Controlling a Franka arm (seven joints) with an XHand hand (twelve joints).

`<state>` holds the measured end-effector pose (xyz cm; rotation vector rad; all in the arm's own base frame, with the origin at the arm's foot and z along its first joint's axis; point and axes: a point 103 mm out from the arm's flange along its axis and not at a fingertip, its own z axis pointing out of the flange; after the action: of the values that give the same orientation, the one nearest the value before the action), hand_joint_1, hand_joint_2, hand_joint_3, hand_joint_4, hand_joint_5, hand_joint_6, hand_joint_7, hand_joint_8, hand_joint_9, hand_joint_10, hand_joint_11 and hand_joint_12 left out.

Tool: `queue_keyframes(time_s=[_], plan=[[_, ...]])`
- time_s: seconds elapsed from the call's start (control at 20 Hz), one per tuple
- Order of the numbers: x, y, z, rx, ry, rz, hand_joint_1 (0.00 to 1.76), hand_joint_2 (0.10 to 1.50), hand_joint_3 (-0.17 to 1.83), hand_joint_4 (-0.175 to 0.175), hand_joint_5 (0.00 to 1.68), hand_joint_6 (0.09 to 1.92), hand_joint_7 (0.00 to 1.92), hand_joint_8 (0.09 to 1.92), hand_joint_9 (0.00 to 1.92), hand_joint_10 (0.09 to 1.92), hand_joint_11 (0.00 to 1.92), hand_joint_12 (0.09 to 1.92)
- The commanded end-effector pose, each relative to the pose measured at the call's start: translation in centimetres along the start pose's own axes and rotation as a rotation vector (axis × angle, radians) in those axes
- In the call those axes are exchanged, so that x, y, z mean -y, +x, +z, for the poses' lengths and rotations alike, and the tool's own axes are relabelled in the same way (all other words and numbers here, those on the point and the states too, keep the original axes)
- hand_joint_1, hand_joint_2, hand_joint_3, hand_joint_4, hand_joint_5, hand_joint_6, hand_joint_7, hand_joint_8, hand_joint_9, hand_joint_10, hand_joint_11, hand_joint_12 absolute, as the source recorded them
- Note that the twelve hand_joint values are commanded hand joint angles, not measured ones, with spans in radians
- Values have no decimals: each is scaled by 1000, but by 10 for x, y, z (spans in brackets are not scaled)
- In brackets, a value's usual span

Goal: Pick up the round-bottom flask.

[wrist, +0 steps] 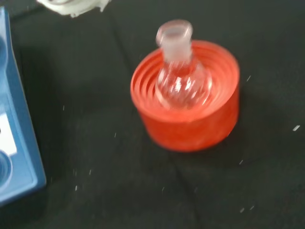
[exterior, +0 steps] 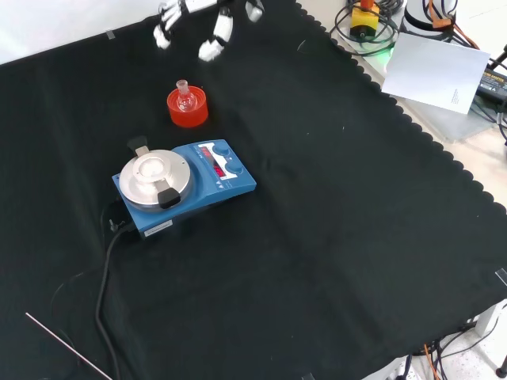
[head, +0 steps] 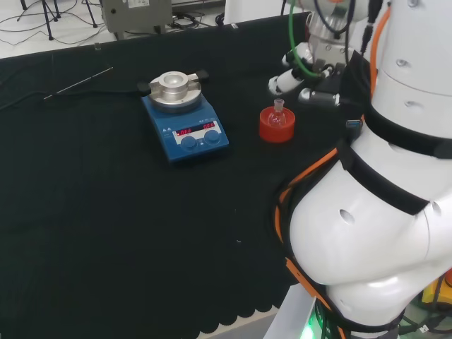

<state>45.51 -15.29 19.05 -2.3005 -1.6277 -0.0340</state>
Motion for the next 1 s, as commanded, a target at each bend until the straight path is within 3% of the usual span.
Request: queue_keyframes(time_s=[0.05, 0.65, 1.0], plan=[[-24, -1, 34, -22, 13, -10, 765, 642, 639, 31, 470, 87, 174, 496, 281, 590, 0, 1174], [-38, -11, 50, -50, -4, 7, 767, 642, 637, 29, 468, 87, 173, 498, 278, 591, 0, 1170], [-42, -21, 58, -102, -20, 18, 771, 641, 636, 26, 468, 87, 177, 501, 282, 593, 0, 1170]])
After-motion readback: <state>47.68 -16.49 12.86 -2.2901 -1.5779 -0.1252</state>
